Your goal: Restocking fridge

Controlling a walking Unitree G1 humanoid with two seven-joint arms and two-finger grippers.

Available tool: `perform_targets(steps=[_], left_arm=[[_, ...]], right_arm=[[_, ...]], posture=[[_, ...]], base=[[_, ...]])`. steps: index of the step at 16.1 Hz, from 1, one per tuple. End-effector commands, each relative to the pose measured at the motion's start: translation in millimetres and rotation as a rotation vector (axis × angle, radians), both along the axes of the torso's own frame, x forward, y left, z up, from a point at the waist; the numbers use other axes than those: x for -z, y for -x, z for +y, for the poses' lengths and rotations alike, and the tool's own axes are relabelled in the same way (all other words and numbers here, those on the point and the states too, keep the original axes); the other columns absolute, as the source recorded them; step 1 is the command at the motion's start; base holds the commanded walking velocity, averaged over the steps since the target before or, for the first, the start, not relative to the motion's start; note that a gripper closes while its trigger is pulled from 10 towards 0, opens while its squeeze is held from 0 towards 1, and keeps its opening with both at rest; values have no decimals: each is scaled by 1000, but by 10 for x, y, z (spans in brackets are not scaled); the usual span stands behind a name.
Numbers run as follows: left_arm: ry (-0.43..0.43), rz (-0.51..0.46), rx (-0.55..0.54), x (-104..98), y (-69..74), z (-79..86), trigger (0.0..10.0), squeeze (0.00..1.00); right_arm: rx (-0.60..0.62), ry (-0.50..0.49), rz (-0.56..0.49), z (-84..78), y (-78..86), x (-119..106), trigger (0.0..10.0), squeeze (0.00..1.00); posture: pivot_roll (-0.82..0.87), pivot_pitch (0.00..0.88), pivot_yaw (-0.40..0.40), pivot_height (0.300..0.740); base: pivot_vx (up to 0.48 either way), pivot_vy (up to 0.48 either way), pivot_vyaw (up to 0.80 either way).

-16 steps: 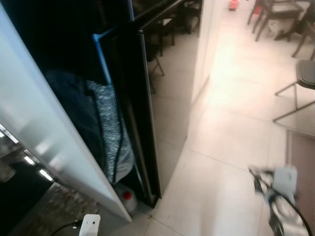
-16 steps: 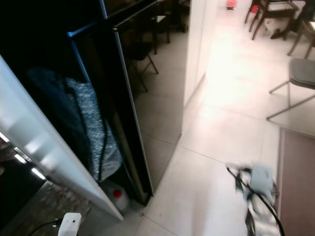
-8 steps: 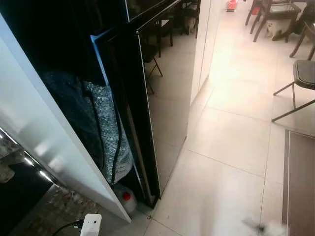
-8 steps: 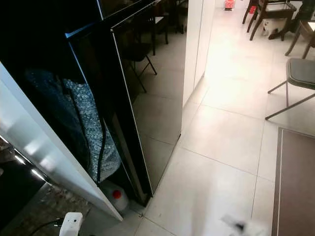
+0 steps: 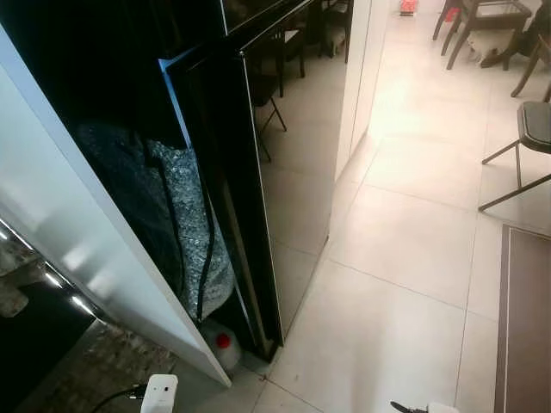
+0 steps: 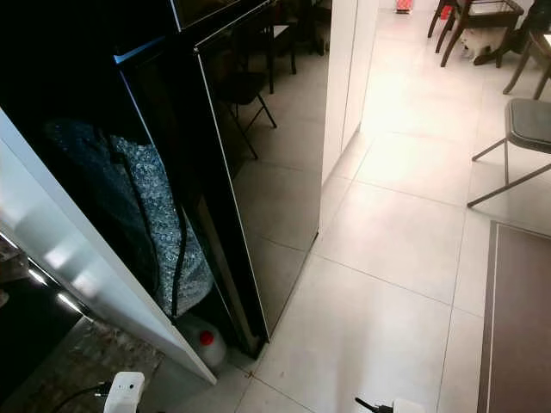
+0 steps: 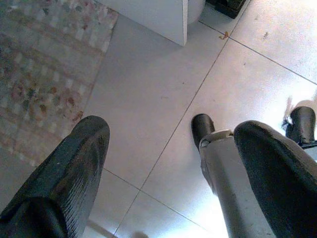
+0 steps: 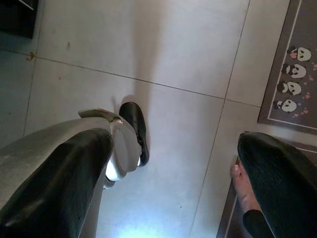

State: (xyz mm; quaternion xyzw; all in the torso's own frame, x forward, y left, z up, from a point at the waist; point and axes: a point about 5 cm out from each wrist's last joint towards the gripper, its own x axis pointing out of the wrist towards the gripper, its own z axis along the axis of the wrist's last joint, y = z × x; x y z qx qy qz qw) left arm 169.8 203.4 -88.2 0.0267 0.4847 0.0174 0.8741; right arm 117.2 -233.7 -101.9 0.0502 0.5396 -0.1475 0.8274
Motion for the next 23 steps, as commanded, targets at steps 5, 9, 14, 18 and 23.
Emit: perform_targets(steps=[5,9,14,18,23], left_arm=[[-6,27,10,15,51,50,10000,0],[-5,35,27,14,49,55,10000,0],[-11,39,27,14,54,68,10000,0],[-18,43,32,18,66,76,10000,0],[-25,50,51,21,79,85,10000,0]], right_arm=[[-93,-27,-14,178,-108,5,10000,0],[-109,-25,-16,229,-101,16,10000,0],[-115,-30,-21,246,-94,20,10000,0],[-159,-9,-23,234,-83,19,10000,0],[-178,-16,-7,255,-47,35,10000,0]], posture=[[-116,40,94,740],[-115,44,100,740],[-106,34,108,740],[-107,19,112,740],[-113,0,119,740]], base=[[0,0,0],[0,0,0],[0,0,0],[0,0,577],[0,0,800]])
